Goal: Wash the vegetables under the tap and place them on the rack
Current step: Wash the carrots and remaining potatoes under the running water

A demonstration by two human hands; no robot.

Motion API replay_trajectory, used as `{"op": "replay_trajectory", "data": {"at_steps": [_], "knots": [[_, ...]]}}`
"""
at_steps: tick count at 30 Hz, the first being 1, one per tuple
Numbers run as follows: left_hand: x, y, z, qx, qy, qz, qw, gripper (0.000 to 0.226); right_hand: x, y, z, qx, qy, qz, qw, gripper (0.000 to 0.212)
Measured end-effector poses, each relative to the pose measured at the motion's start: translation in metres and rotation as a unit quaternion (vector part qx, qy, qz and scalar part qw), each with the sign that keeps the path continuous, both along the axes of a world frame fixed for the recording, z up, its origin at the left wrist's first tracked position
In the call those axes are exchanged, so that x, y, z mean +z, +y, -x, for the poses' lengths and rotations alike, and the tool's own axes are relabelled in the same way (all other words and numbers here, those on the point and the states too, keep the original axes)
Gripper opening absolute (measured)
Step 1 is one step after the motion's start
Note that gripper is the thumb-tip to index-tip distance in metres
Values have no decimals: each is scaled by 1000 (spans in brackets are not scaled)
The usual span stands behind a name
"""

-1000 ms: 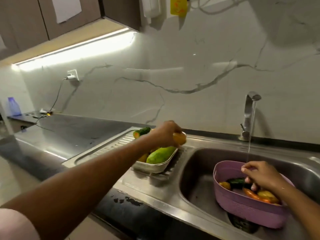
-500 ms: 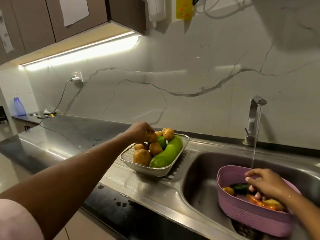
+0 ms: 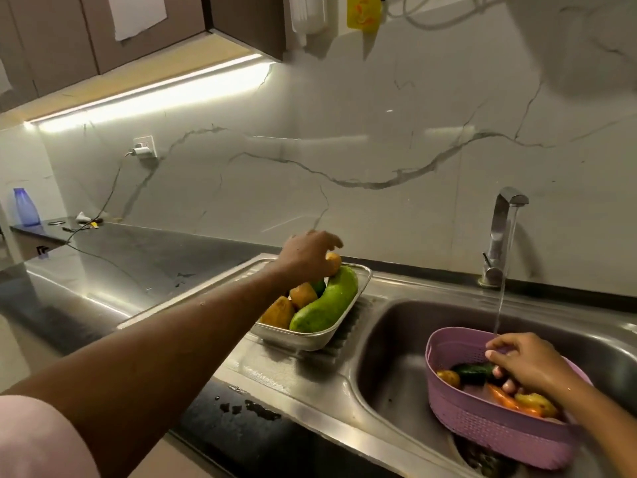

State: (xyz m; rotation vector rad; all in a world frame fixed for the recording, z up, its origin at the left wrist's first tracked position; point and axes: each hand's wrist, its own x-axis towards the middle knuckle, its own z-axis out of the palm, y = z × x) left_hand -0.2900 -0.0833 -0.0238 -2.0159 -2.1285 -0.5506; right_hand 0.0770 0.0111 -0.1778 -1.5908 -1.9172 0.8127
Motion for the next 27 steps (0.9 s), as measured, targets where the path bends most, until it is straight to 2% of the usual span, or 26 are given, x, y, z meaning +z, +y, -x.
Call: {"op": "replay_trajectory", "data": {"at_steps": [3,7,12,14,18,23,27], "knots": [[-8,16,-57,-77,-34,-12,996,33,1,-1,-4,-39,5,-17,999,6],[-39,40,-139,-158,-75,20,984,26,-1,2,-18,-88,8,-31,996,11],[-98,70,-228,-200,-133,153,959,24,-1,11,-25,-119,-47,-55,990,16],[-126,84,-250,-196,-112,236,945,27,-2,14,-24,-117,-104,-40,987,14],[-200,121,-269,-149,-62,357,920,46,-10,21,-27,-116,-213,-27,970,6],[-207,131,-268,-176,-76,525,829,47,-19,30,-27,-84,-274,17,958,16],[-212,137,-266,-186,-95,566,797,49,-23,35,-21,-73,-311,41,947,19]]}}
